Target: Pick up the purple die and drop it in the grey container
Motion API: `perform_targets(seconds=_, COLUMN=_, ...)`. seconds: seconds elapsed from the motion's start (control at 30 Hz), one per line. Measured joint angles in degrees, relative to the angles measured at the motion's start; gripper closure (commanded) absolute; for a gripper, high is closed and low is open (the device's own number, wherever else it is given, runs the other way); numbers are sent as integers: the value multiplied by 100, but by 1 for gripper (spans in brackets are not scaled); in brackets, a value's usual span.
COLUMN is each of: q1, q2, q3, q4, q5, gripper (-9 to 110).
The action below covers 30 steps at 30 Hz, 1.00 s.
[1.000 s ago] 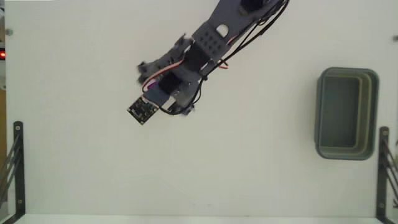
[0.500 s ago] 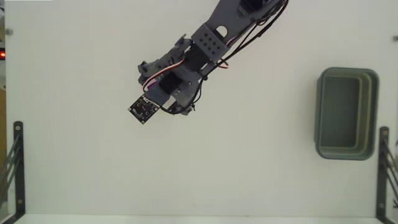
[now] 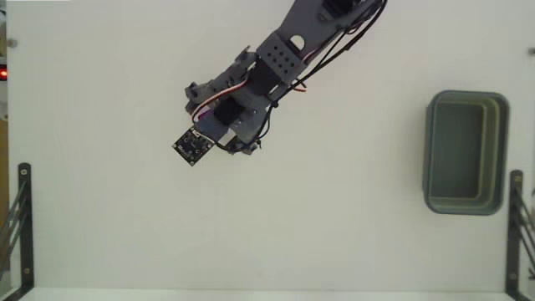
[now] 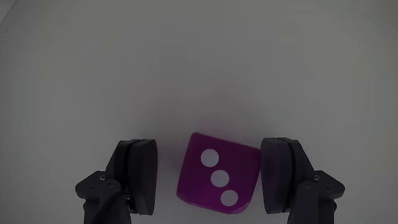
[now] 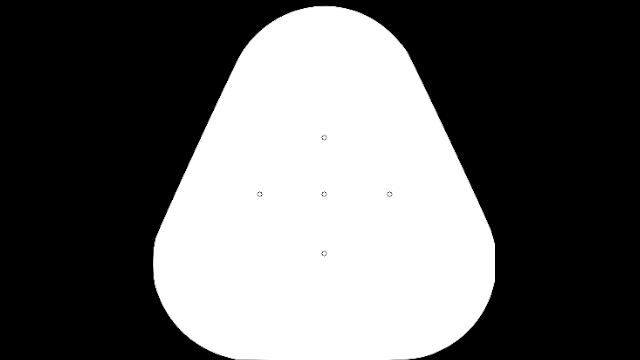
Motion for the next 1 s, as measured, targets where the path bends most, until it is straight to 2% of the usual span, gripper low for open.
perform_targets(seconds=1.0, q1=0, q2=-9, q3=18, q4=-26, q5=0, gripper=-4)
